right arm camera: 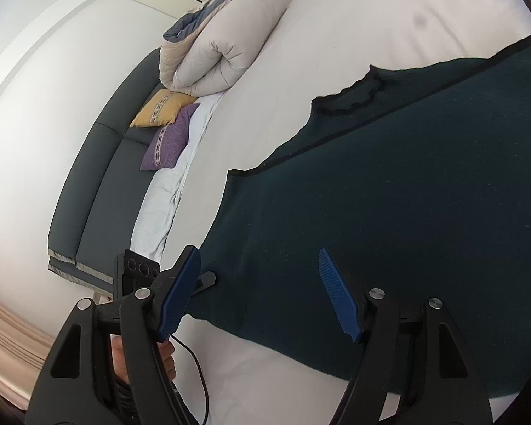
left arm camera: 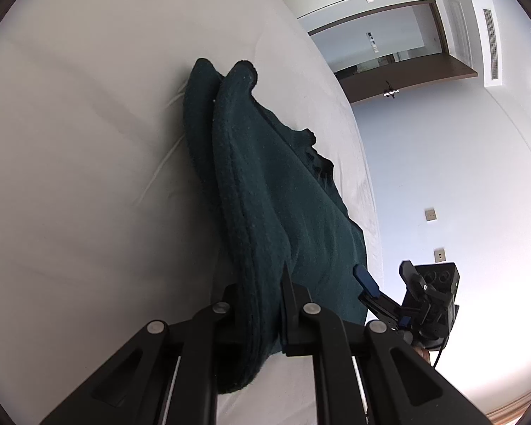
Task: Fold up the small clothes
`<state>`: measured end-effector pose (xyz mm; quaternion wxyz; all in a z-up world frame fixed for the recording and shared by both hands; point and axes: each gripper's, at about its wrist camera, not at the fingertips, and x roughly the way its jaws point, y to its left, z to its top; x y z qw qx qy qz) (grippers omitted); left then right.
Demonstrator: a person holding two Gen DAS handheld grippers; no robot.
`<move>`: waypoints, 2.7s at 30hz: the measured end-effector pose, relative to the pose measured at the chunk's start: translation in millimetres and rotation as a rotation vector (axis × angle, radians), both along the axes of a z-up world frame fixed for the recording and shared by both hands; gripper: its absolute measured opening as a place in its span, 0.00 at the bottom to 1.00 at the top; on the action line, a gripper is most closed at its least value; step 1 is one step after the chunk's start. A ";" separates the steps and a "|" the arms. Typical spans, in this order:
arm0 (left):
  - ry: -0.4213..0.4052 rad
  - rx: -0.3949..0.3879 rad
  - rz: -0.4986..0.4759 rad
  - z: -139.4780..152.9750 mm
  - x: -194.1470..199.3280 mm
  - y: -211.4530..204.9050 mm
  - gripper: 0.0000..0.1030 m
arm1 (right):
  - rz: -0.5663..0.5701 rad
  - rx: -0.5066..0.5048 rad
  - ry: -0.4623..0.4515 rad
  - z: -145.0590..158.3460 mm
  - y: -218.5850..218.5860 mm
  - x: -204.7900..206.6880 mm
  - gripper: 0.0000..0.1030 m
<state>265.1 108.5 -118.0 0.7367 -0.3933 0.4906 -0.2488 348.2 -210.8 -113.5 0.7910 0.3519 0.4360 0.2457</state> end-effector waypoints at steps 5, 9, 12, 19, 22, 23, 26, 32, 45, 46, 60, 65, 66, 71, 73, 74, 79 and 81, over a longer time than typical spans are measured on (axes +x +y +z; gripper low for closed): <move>0.000 -0.038 0.010 -7.7 -1.2 5.0 0.09 | 0.056 0.015 0.051 -16.4 31.5 44.3 0.67; 0.010 -0.042 0.018 -14.8 -0.9 5.9 0.09 | 0.060 -0.013 0.144 -52.1 44.7 73.6 0.72; 0.010 -0.043 0.024 -15.5 -0.7 4.4 0.09 | 0.040 -0.003 0.102 -60.2 47.0 79.3 0.72; -0.017 -0.038 0.032 0.2 -5.8 0.7 0.09 | 0.043 0.043 0.126 -52.9 44.0 83.1 0.74; -0.043 -0.025 0.019 15.0 -4.6 -8.7 0.09 | 0.023 0.063 0.118 -49.2 29.5 81.3 0.75; -0.052 -0.017 0.012 20.5 -3.7 -13.6 0.09 | 0.017 0.075 0.118 -48.7 23.8 82.3 0.75; -0.080 0.000 -0.015 36.6 -1.7 -30.2 0.09 | 0.005 0.149 0.124 -48.8 6.4 85.8 0.75; -0.128 0.052 -0.091 64.5 6.3 -85.9 0.09 | 0.012 0.252 0.113 -47.2 -22.8 93.1 0.75; -0.328 0.414 -0.399 56.0 8.2 -315.8 0.09 | -0.080 0.309 0.133 -48.6 -163.4 76.5 0.78; -0.339 0.448 -0.420 44.7 1.7 -329.6 0.09 | -0.090 0.307 0.147 -50.6 -176.0 72.3 0.78; -0.604 0.747 -0.573 30.6 -53.7 -368.6 0.24 | 0.073 0.087 0.220 -27.7 -178.2 86.0 0.78; -0.660 0.774 -0.581 25.0 -63.0 -368.6 0.33 | 0.170 -0.119 0.178 9.7 -140.4 100.8 0.78; -0.674 0.777 -0.587 24.3 -65.3 -367.8 0.35 | 0.193 -0.163 0.173 16.9 -130.4 103.6 0.78; -0.716 0.800 -0.583 19.9 -80.5 -372.8 0.38 | 0.273 -0.479 0.203 27.3 -79.2 121.5 0.78; -0.712 0.791 -0.577 19.6 -82.7 -370.6 0.39 | 0.305 -0.586 0.194 23.0 -63.0 118.8 0.78; -0.709 0.789 -0.574 19.8 -83.4 -369.3 0.39 | 0.319 -0.639 0.178 23.2 -55.4 117.0 0.78; -0.701 0.767 -0.563 21.9 -87.9 -359.4 0.39 | 0.263 -0.634 0.162 17.3 -86.4 90.2 0.41; -0.697 0.743 -0.557 25.3 -93.8 -354.6 0.40 | 0.183 -0.564 0.175 19.1 -116.3 87.3 0.29</move>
